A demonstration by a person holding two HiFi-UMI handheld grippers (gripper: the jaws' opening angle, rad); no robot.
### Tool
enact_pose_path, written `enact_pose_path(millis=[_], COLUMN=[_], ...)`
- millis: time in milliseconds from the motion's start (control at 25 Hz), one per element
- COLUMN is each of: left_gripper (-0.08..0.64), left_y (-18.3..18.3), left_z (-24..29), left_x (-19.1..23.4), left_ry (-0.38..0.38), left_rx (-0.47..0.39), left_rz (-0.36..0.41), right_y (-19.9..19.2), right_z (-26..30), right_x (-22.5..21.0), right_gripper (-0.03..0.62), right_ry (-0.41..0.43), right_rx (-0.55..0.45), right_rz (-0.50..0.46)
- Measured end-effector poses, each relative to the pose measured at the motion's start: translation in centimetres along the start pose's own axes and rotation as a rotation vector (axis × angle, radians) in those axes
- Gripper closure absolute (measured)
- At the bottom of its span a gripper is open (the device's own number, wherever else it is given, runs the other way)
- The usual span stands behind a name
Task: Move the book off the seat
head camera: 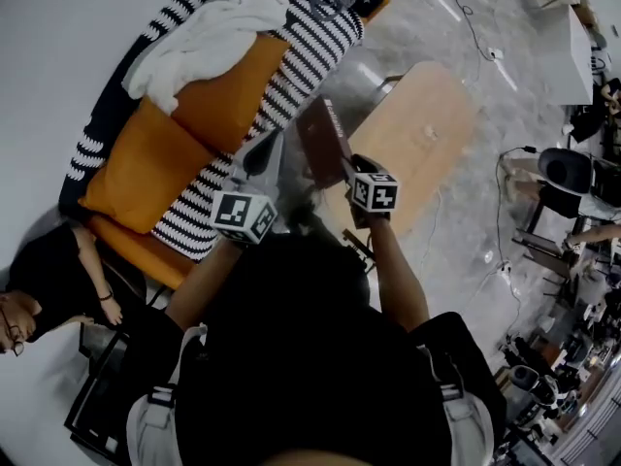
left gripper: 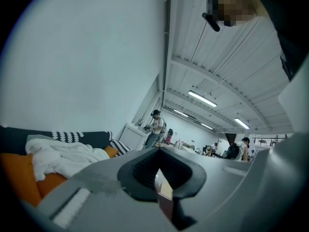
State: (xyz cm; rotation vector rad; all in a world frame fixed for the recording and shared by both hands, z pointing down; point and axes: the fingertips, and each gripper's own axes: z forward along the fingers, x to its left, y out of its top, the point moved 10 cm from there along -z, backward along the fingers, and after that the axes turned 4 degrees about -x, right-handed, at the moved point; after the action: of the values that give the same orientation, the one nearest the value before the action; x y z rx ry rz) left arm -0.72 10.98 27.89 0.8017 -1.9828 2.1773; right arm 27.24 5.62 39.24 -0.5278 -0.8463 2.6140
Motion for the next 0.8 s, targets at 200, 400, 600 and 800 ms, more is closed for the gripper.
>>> enact_pose_path(millis=[200,400,600,800], left_gripper=[0.554,0.554,0.554,0.554], left_y=[-1.6,-2.7,-3.9,-5.4], left_z=[2.2,4.0,6.3,8.3], left_x=[-2.9,-4.8,-6.9,-10.0], left_ry=[-0.051,-0.088,-0.132,-0.194], left_rx=[0.029,0.049,0.07,0.097], left_rz=[0.01,0.019,0.031,0.06], right_y=[-1.3,-2.4,-3.3,-4.2], right_z=[-1.6,-2.6,-3.7,-5.3], right_x=[-3.4,-6.0,-8.6,-11.7], right_gripper=[0.446,0.446,0.446,0.446], right_ry=[-0.028,-0.048,-0.082,-0.097], right_rx=[-0.013,-0.033,-0.056,-0.072], right_rz=[0.046,0.089,0.129,0.166])
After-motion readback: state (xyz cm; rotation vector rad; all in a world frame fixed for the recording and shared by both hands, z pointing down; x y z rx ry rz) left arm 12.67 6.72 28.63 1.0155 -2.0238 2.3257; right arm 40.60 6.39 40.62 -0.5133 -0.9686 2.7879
